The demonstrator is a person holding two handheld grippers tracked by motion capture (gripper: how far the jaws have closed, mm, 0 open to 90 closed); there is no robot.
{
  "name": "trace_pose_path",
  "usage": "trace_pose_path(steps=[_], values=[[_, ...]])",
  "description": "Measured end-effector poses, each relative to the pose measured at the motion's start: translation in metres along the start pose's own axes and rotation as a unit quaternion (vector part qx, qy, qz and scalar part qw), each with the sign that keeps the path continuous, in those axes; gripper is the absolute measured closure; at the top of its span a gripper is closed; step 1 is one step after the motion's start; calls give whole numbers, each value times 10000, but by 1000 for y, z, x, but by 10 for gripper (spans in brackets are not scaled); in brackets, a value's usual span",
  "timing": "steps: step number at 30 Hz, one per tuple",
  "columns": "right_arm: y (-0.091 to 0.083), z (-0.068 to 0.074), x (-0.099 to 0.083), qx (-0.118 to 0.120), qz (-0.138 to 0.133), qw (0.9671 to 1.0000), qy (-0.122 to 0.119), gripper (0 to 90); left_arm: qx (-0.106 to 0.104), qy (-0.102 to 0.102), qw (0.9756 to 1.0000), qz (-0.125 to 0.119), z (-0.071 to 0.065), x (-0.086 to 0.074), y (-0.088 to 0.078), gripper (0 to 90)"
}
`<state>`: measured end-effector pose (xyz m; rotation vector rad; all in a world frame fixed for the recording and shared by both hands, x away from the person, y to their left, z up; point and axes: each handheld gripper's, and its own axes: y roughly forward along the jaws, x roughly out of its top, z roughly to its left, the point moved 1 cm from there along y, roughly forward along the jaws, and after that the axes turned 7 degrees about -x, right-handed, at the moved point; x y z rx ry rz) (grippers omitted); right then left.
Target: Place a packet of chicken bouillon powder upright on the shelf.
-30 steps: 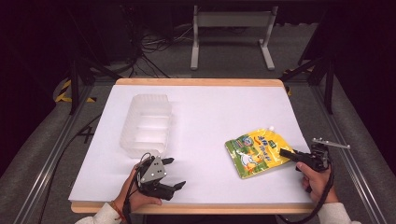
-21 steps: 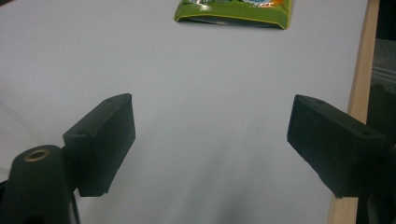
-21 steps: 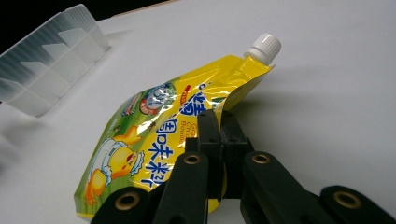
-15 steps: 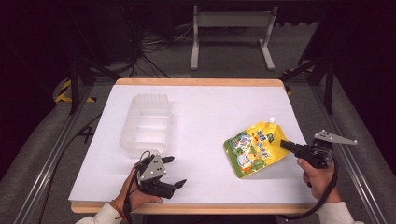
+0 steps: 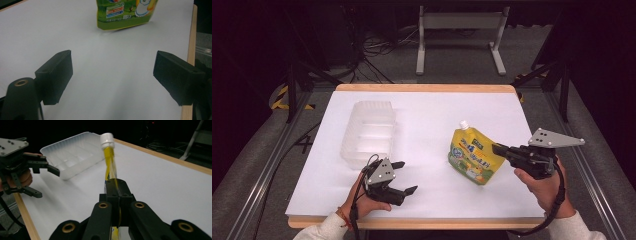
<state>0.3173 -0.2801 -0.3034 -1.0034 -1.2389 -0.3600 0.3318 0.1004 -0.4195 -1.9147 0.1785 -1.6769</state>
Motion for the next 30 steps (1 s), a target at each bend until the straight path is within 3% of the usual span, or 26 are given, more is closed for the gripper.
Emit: trace_pose_path(steps=[2, 3, 4, 7, 12, 18, 26, 30], values=[[0, 7, 5, 40, 21, 9999, -134, 900, 8, 31, 10000, 18, 0, 2, 2, 169], [1, 17, 11, 57, 49, 9993, -366, 900, -40, 34, 10000, 2, 1, 6, 7, 169], [1, 21, 13, 95, 45, 9990, -434, 900, -40, 34, 10000, 2, 1, 6, 7, 170], [2, 26, 17, 83, 70, 9982, -588, 900, -63, 31, 10000, -47, 4, 14, 16, 170], [5, 33, 25, 298, -44, 9953, -920, 900, -108, 3, 9999, -113, 15, 28, 29, 170], [13, 42, 33, 494, -138, 9915, -1196, 900, -286, -24, 9993, -235, 22, 39, 36, 172], [22, 56, 46, 653, -180, 9852, -1573, 900, -258, -42, 9993, -277, 28, 42, 37, 222], [25, 59, 52, 749, -173, 9836, -1634, 900, -285, -58, 9991, -299, 31, 41, 34, 258]])
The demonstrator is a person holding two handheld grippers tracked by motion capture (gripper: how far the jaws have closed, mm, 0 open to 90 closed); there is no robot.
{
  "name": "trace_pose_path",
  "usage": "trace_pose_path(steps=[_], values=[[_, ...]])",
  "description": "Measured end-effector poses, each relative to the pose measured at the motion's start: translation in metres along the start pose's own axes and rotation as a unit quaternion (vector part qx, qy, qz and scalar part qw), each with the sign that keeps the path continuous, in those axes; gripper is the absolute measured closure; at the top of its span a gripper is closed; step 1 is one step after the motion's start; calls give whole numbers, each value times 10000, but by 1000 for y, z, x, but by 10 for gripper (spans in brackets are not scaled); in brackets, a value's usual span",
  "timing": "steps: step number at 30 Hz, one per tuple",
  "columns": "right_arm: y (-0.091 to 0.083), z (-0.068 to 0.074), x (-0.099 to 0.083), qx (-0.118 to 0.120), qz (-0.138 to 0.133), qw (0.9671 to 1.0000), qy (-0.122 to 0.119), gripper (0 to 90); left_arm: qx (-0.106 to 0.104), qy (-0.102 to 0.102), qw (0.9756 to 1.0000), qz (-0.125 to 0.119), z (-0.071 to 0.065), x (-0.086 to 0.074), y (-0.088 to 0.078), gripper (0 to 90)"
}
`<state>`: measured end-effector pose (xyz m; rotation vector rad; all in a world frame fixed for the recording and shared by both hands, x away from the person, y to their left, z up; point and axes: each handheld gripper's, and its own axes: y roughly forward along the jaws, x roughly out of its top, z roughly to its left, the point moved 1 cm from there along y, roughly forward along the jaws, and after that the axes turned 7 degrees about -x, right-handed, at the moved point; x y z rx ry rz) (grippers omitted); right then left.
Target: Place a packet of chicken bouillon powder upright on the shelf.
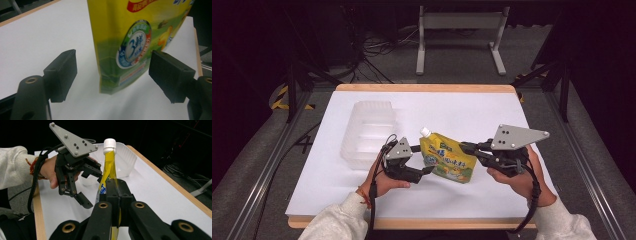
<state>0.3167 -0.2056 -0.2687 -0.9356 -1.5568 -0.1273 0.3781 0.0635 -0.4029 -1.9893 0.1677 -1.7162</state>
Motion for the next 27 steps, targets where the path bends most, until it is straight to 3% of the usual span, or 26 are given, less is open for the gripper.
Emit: trace_pose_path(steps=[1, 2, 4, 5, 12, 17, 19, 23, 27], values=[[1, 0, 1, 5, 21, 10000, -19, 900, -7, 5, 10000, -6, 0, 0, -1, 318], [3, 0, 2, 4, 32, 10000, -24, 900, 8, 24, 10000, -2, 0, 0, -1, 319], [5, 0, 2, 5, 51, 10000, -45, 900, -18, 47, 10000, -10, 0, 0, -2, 445], [6, 0, 3, -3, 61, 10000, -52, 900, 46, 95, 9999, -16, -1, 0, -3, 445], [16, -1, 7, -66, 74, 9999, -21, 900, 230, 39, 9997, 15, 4, -1, -9, 724], [24, -1, 15, -129, 48, 9999, -65, 900, 581, -11, 9983, -15, 6, 3, -17, 784], [26, 0, 18, -124, 11, 9999, -84, 900, 628, -2, 9980, -52, 7, 5, -22, 796], [32, 1, 31, -221, -168, 9995, -120, 900, 923, 53, 9957, -75, 8, 11, -35, 824], [41, 2, 43, -224, -293, 9992, -145, 900, 1172, -47, 9930, -116, 13, 15, -51, 829]])
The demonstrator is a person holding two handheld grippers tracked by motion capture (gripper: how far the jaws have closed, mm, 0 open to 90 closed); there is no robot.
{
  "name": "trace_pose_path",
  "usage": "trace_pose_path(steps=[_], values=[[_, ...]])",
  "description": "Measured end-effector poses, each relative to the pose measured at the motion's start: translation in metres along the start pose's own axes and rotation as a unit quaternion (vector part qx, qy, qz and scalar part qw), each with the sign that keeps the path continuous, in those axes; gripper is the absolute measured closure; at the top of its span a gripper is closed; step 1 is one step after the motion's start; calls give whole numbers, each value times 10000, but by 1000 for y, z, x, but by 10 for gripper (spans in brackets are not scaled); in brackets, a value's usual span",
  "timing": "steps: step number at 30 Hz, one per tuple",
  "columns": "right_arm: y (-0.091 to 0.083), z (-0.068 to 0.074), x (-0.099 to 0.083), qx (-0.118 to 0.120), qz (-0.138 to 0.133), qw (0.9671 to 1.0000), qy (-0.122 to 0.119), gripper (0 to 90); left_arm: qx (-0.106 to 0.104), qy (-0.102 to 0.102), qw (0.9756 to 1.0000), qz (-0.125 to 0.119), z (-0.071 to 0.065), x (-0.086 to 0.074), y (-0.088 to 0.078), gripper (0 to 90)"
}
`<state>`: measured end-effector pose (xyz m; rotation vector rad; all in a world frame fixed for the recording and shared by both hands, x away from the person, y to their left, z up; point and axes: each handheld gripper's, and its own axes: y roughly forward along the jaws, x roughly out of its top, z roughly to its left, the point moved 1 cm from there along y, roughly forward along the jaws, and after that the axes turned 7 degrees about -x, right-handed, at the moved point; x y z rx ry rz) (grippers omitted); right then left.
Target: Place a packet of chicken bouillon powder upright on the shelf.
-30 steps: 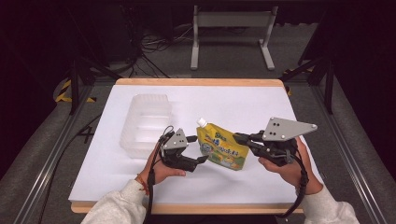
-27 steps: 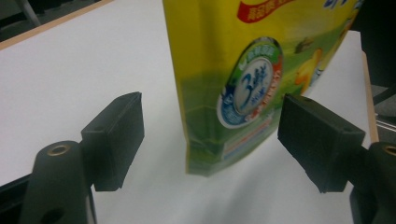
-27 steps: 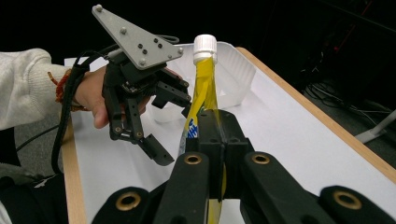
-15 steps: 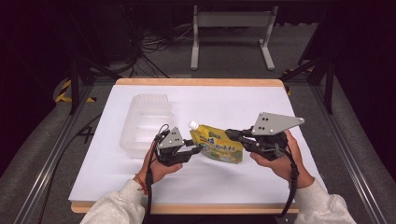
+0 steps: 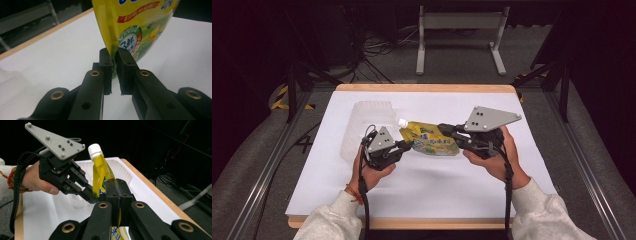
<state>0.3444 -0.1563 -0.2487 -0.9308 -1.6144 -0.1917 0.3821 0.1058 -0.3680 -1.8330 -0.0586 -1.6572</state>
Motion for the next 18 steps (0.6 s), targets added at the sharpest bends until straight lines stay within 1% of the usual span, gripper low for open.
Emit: trace_pose_path(steps=[2, 3, 4, 5, 6, 7, 8, 11, 12, 13, 14, 15, 17, 18], values=[[6, 2, 5, -36, -63, 10000, -66, 900, 91, -65, 9999, -40, 5, 1, -8, 831], [8, 2, 7, -45, -113, 9999, -62, 900, 232, -91, 9997, -66, 8, 2, -13, 831], [13, 2, 10, 10, -171, 9999, -2, 900, 287, -108, 9995, -37, 10, 2, -17, 832], [16, 2, 11, 1, -190, 9998, -9, 900, 317, -116, 9994, -32, 12, 3, -20, 833], [19, 3, 13, 0, -233, 9997, -1, 900, 388, -80, 9992, -33, 15, 3, -24, 835], [19, 3, 13, 0, -233, 9997, -1, 900, 388, -80, 9992, -33, 15, 3, -24, 836], [23, 3, 14, 25, -270, 9996, 30, 900, 416, -113, 9991, -30, 16, 2, -26, 836], [33, 4, 19, 52, -336, 9994, 56, 900, 562, -138, 9983, -22, 23, 2, -36, 838], [36, 4, 21, 53, -347, 9994, 63, 900, 588, -140, 9981, -67, 26, 2, -39, 838], [36, 4, 21, 53, -347, 9994, 63, 900, 588, -140, 9981, -67, 26, 2, -39, 839], [39, 3, 23, 75, -387, 9992, 104, 900, 608, -154, 9980, -86, 28, 2, -41, 839], [41, 4, 25, 87, -408, 9990, 138, 900, 661, -176, 9976, -88, 30, 1, -43, 840], [47, 5, 29, 89, -416, 9990, 127, 900, 707, -169, 9973, -96, 34, 1, -47, 839], [50, 5, 30, 100, -429, 9989, 171, 900, 741, -197, 9970, -109, 37, 0, -49, 840]])
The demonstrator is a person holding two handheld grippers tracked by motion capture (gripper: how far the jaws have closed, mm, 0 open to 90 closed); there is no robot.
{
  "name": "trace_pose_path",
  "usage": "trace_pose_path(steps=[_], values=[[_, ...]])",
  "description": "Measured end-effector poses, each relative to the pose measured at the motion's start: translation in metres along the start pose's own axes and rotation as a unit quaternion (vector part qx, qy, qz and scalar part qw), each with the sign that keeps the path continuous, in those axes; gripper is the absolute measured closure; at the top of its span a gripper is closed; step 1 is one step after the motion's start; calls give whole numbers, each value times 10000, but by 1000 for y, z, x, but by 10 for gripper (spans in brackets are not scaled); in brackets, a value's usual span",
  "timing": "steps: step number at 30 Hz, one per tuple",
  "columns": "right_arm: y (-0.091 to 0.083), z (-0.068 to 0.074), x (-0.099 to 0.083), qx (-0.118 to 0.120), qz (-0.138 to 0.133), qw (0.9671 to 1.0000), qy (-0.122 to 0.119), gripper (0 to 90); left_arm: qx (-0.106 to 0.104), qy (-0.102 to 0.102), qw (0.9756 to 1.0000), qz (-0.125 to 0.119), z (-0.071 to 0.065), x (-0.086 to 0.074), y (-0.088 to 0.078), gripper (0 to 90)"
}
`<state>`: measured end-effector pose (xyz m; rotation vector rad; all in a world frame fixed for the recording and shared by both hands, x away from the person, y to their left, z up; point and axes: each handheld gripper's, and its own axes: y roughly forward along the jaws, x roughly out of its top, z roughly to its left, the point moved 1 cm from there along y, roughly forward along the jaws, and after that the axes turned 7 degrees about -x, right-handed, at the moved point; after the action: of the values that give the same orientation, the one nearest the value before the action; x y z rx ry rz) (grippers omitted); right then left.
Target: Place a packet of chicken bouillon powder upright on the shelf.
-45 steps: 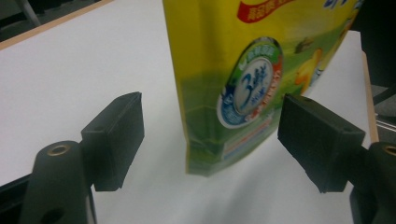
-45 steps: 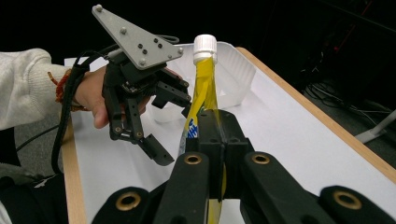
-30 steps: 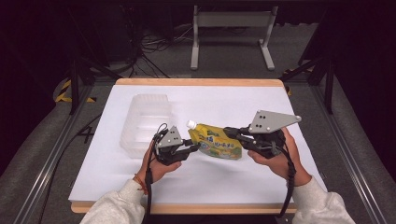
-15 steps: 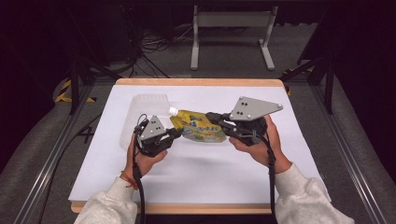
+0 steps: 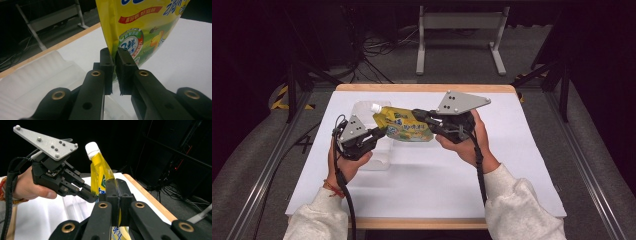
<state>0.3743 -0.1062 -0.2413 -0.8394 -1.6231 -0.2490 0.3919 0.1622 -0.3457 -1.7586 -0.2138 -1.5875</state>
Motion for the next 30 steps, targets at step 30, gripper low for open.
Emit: trace_pose_path(steps=[30], values=[[97, 15, 5, 231, 83, 9989, 391, 899, 764, -360, 9959, 335, 61, -35, -30, 843]])
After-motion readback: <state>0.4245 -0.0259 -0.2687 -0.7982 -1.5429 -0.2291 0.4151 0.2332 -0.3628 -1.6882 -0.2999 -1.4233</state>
